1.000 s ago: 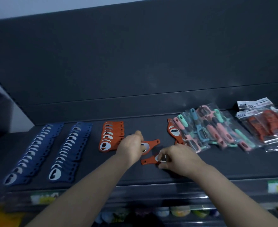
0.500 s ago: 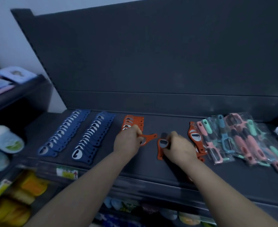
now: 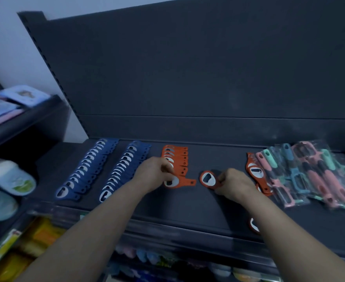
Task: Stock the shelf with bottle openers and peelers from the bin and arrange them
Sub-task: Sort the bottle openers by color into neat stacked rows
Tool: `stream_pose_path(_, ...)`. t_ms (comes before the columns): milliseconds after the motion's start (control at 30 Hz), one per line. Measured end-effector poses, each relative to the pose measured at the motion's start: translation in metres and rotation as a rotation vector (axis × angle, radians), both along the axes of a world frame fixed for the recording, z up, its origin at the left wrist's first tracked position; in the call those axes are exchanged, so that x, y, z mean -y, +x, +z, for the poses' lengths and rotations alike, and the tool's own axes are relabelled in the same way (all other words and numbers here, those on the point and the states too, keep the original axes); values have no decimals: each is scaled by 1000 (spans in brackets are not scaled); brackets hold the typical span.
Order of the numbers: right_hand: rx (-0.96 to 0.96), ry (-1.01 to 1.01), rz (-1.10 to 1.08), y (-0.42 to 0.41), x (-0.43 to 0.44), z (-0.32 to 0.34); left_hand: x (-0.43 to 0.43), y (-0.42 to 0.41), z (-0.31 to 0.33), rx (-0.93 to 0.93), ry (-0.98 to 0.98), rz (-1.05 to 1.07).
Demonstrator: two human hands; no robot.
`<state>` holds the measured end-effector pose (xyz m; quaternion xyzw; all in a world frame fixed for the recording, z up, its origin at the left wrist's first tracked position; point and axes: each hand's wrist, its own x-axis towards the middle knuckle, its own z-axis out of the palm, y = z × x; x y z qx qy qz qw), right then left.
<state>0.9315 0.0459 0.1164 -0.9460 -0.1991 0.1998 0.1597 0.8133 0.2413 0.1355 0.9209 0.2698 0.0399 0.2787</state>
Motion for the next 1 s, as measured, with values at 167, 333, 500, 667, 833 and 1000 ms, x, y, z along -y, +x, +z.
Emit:
stream_pose_path(167, 158, 160, 0, -18, -8, -4, -27, -10, -5, -40, 10, -42)
stream_pose_path(333, 190, 339, 23, -34, -26, 1, -45, -8, -13, 22, -59, -61)
stream_pose_path(500, 131, 401, 77, -47, -41, -1, -53, 0, -23, 63, -44, -104)
stream_pose_path(667, 77, 312, 198, -60, -59, -3, -66, -5, -22, 92, 53, -108)
stream_pose_path(833, 149, 214, 228, -73, -79, -8, -91, -17, -11, 111, 189, -61)
stream_pose_path(1000, 314, 128, 215, -82, -90, -6, -104, -24, -8, 77, 275, -78)
